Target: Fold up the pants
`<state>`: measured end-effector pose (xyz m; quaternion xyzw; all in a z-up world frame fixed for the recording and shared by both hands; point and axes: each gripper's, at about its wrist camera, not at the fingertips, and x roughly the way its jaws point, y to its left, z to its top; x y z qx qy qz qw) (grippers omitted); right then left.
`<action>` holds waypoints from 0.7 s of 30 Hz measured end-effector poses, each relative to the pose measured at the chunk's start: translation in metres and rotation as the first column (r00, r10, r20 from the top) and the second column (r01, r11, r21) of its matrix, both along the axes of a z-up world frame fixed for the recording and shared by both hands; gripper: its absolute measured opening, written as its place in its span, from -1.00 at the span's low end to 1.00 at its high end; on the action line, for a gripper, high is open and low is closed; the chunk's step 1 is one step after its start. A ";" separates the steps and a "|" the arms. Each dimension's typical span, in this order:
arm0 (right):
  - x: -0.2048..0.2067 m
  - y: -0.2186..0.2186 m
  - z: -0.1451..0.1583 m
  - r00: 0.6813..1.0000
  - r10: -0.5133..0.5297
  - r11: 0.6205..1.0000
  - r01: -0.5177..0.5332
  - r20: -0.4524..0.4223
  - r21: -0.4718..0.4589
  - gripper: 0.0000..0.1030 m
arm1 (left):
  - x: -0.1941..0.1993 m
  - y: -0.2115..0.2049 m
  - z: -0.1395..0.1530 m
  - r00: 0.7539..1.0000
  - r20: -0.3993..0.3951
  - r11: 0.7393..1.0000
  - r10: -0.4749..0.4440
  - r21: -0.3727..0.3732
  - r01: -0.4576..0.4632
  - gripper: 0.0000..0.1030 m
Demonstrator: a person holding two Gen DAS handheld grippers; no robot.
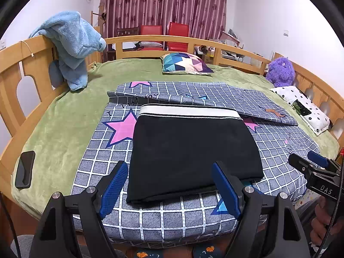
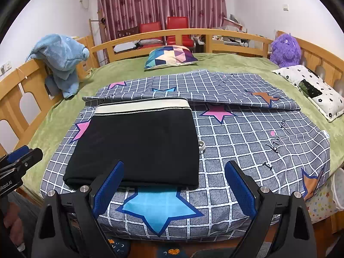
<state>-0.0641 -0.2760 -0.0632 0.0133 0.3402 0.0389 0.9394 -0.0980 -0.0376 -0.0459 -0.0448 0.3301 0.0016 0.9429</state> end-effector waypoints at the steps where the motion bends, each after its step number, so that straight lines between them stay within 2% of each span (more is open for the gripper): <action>1: 0.000 -0.001 0.000 1.000 0.001 1.000 -0.001 0.000 0.000 0.82 | 0.000 0.000 0.000 1.000 0.001 1.000 -0.001 0.000 0.001 0.54; 21: -0.001 -0.006 -0.001 1.000 0.000 1.000 0.000 0.001 -0.002 0.82 | -0.001 -0.003 0.000 1.000 0.000 1.000 0.002 0.001 -0.002 0.54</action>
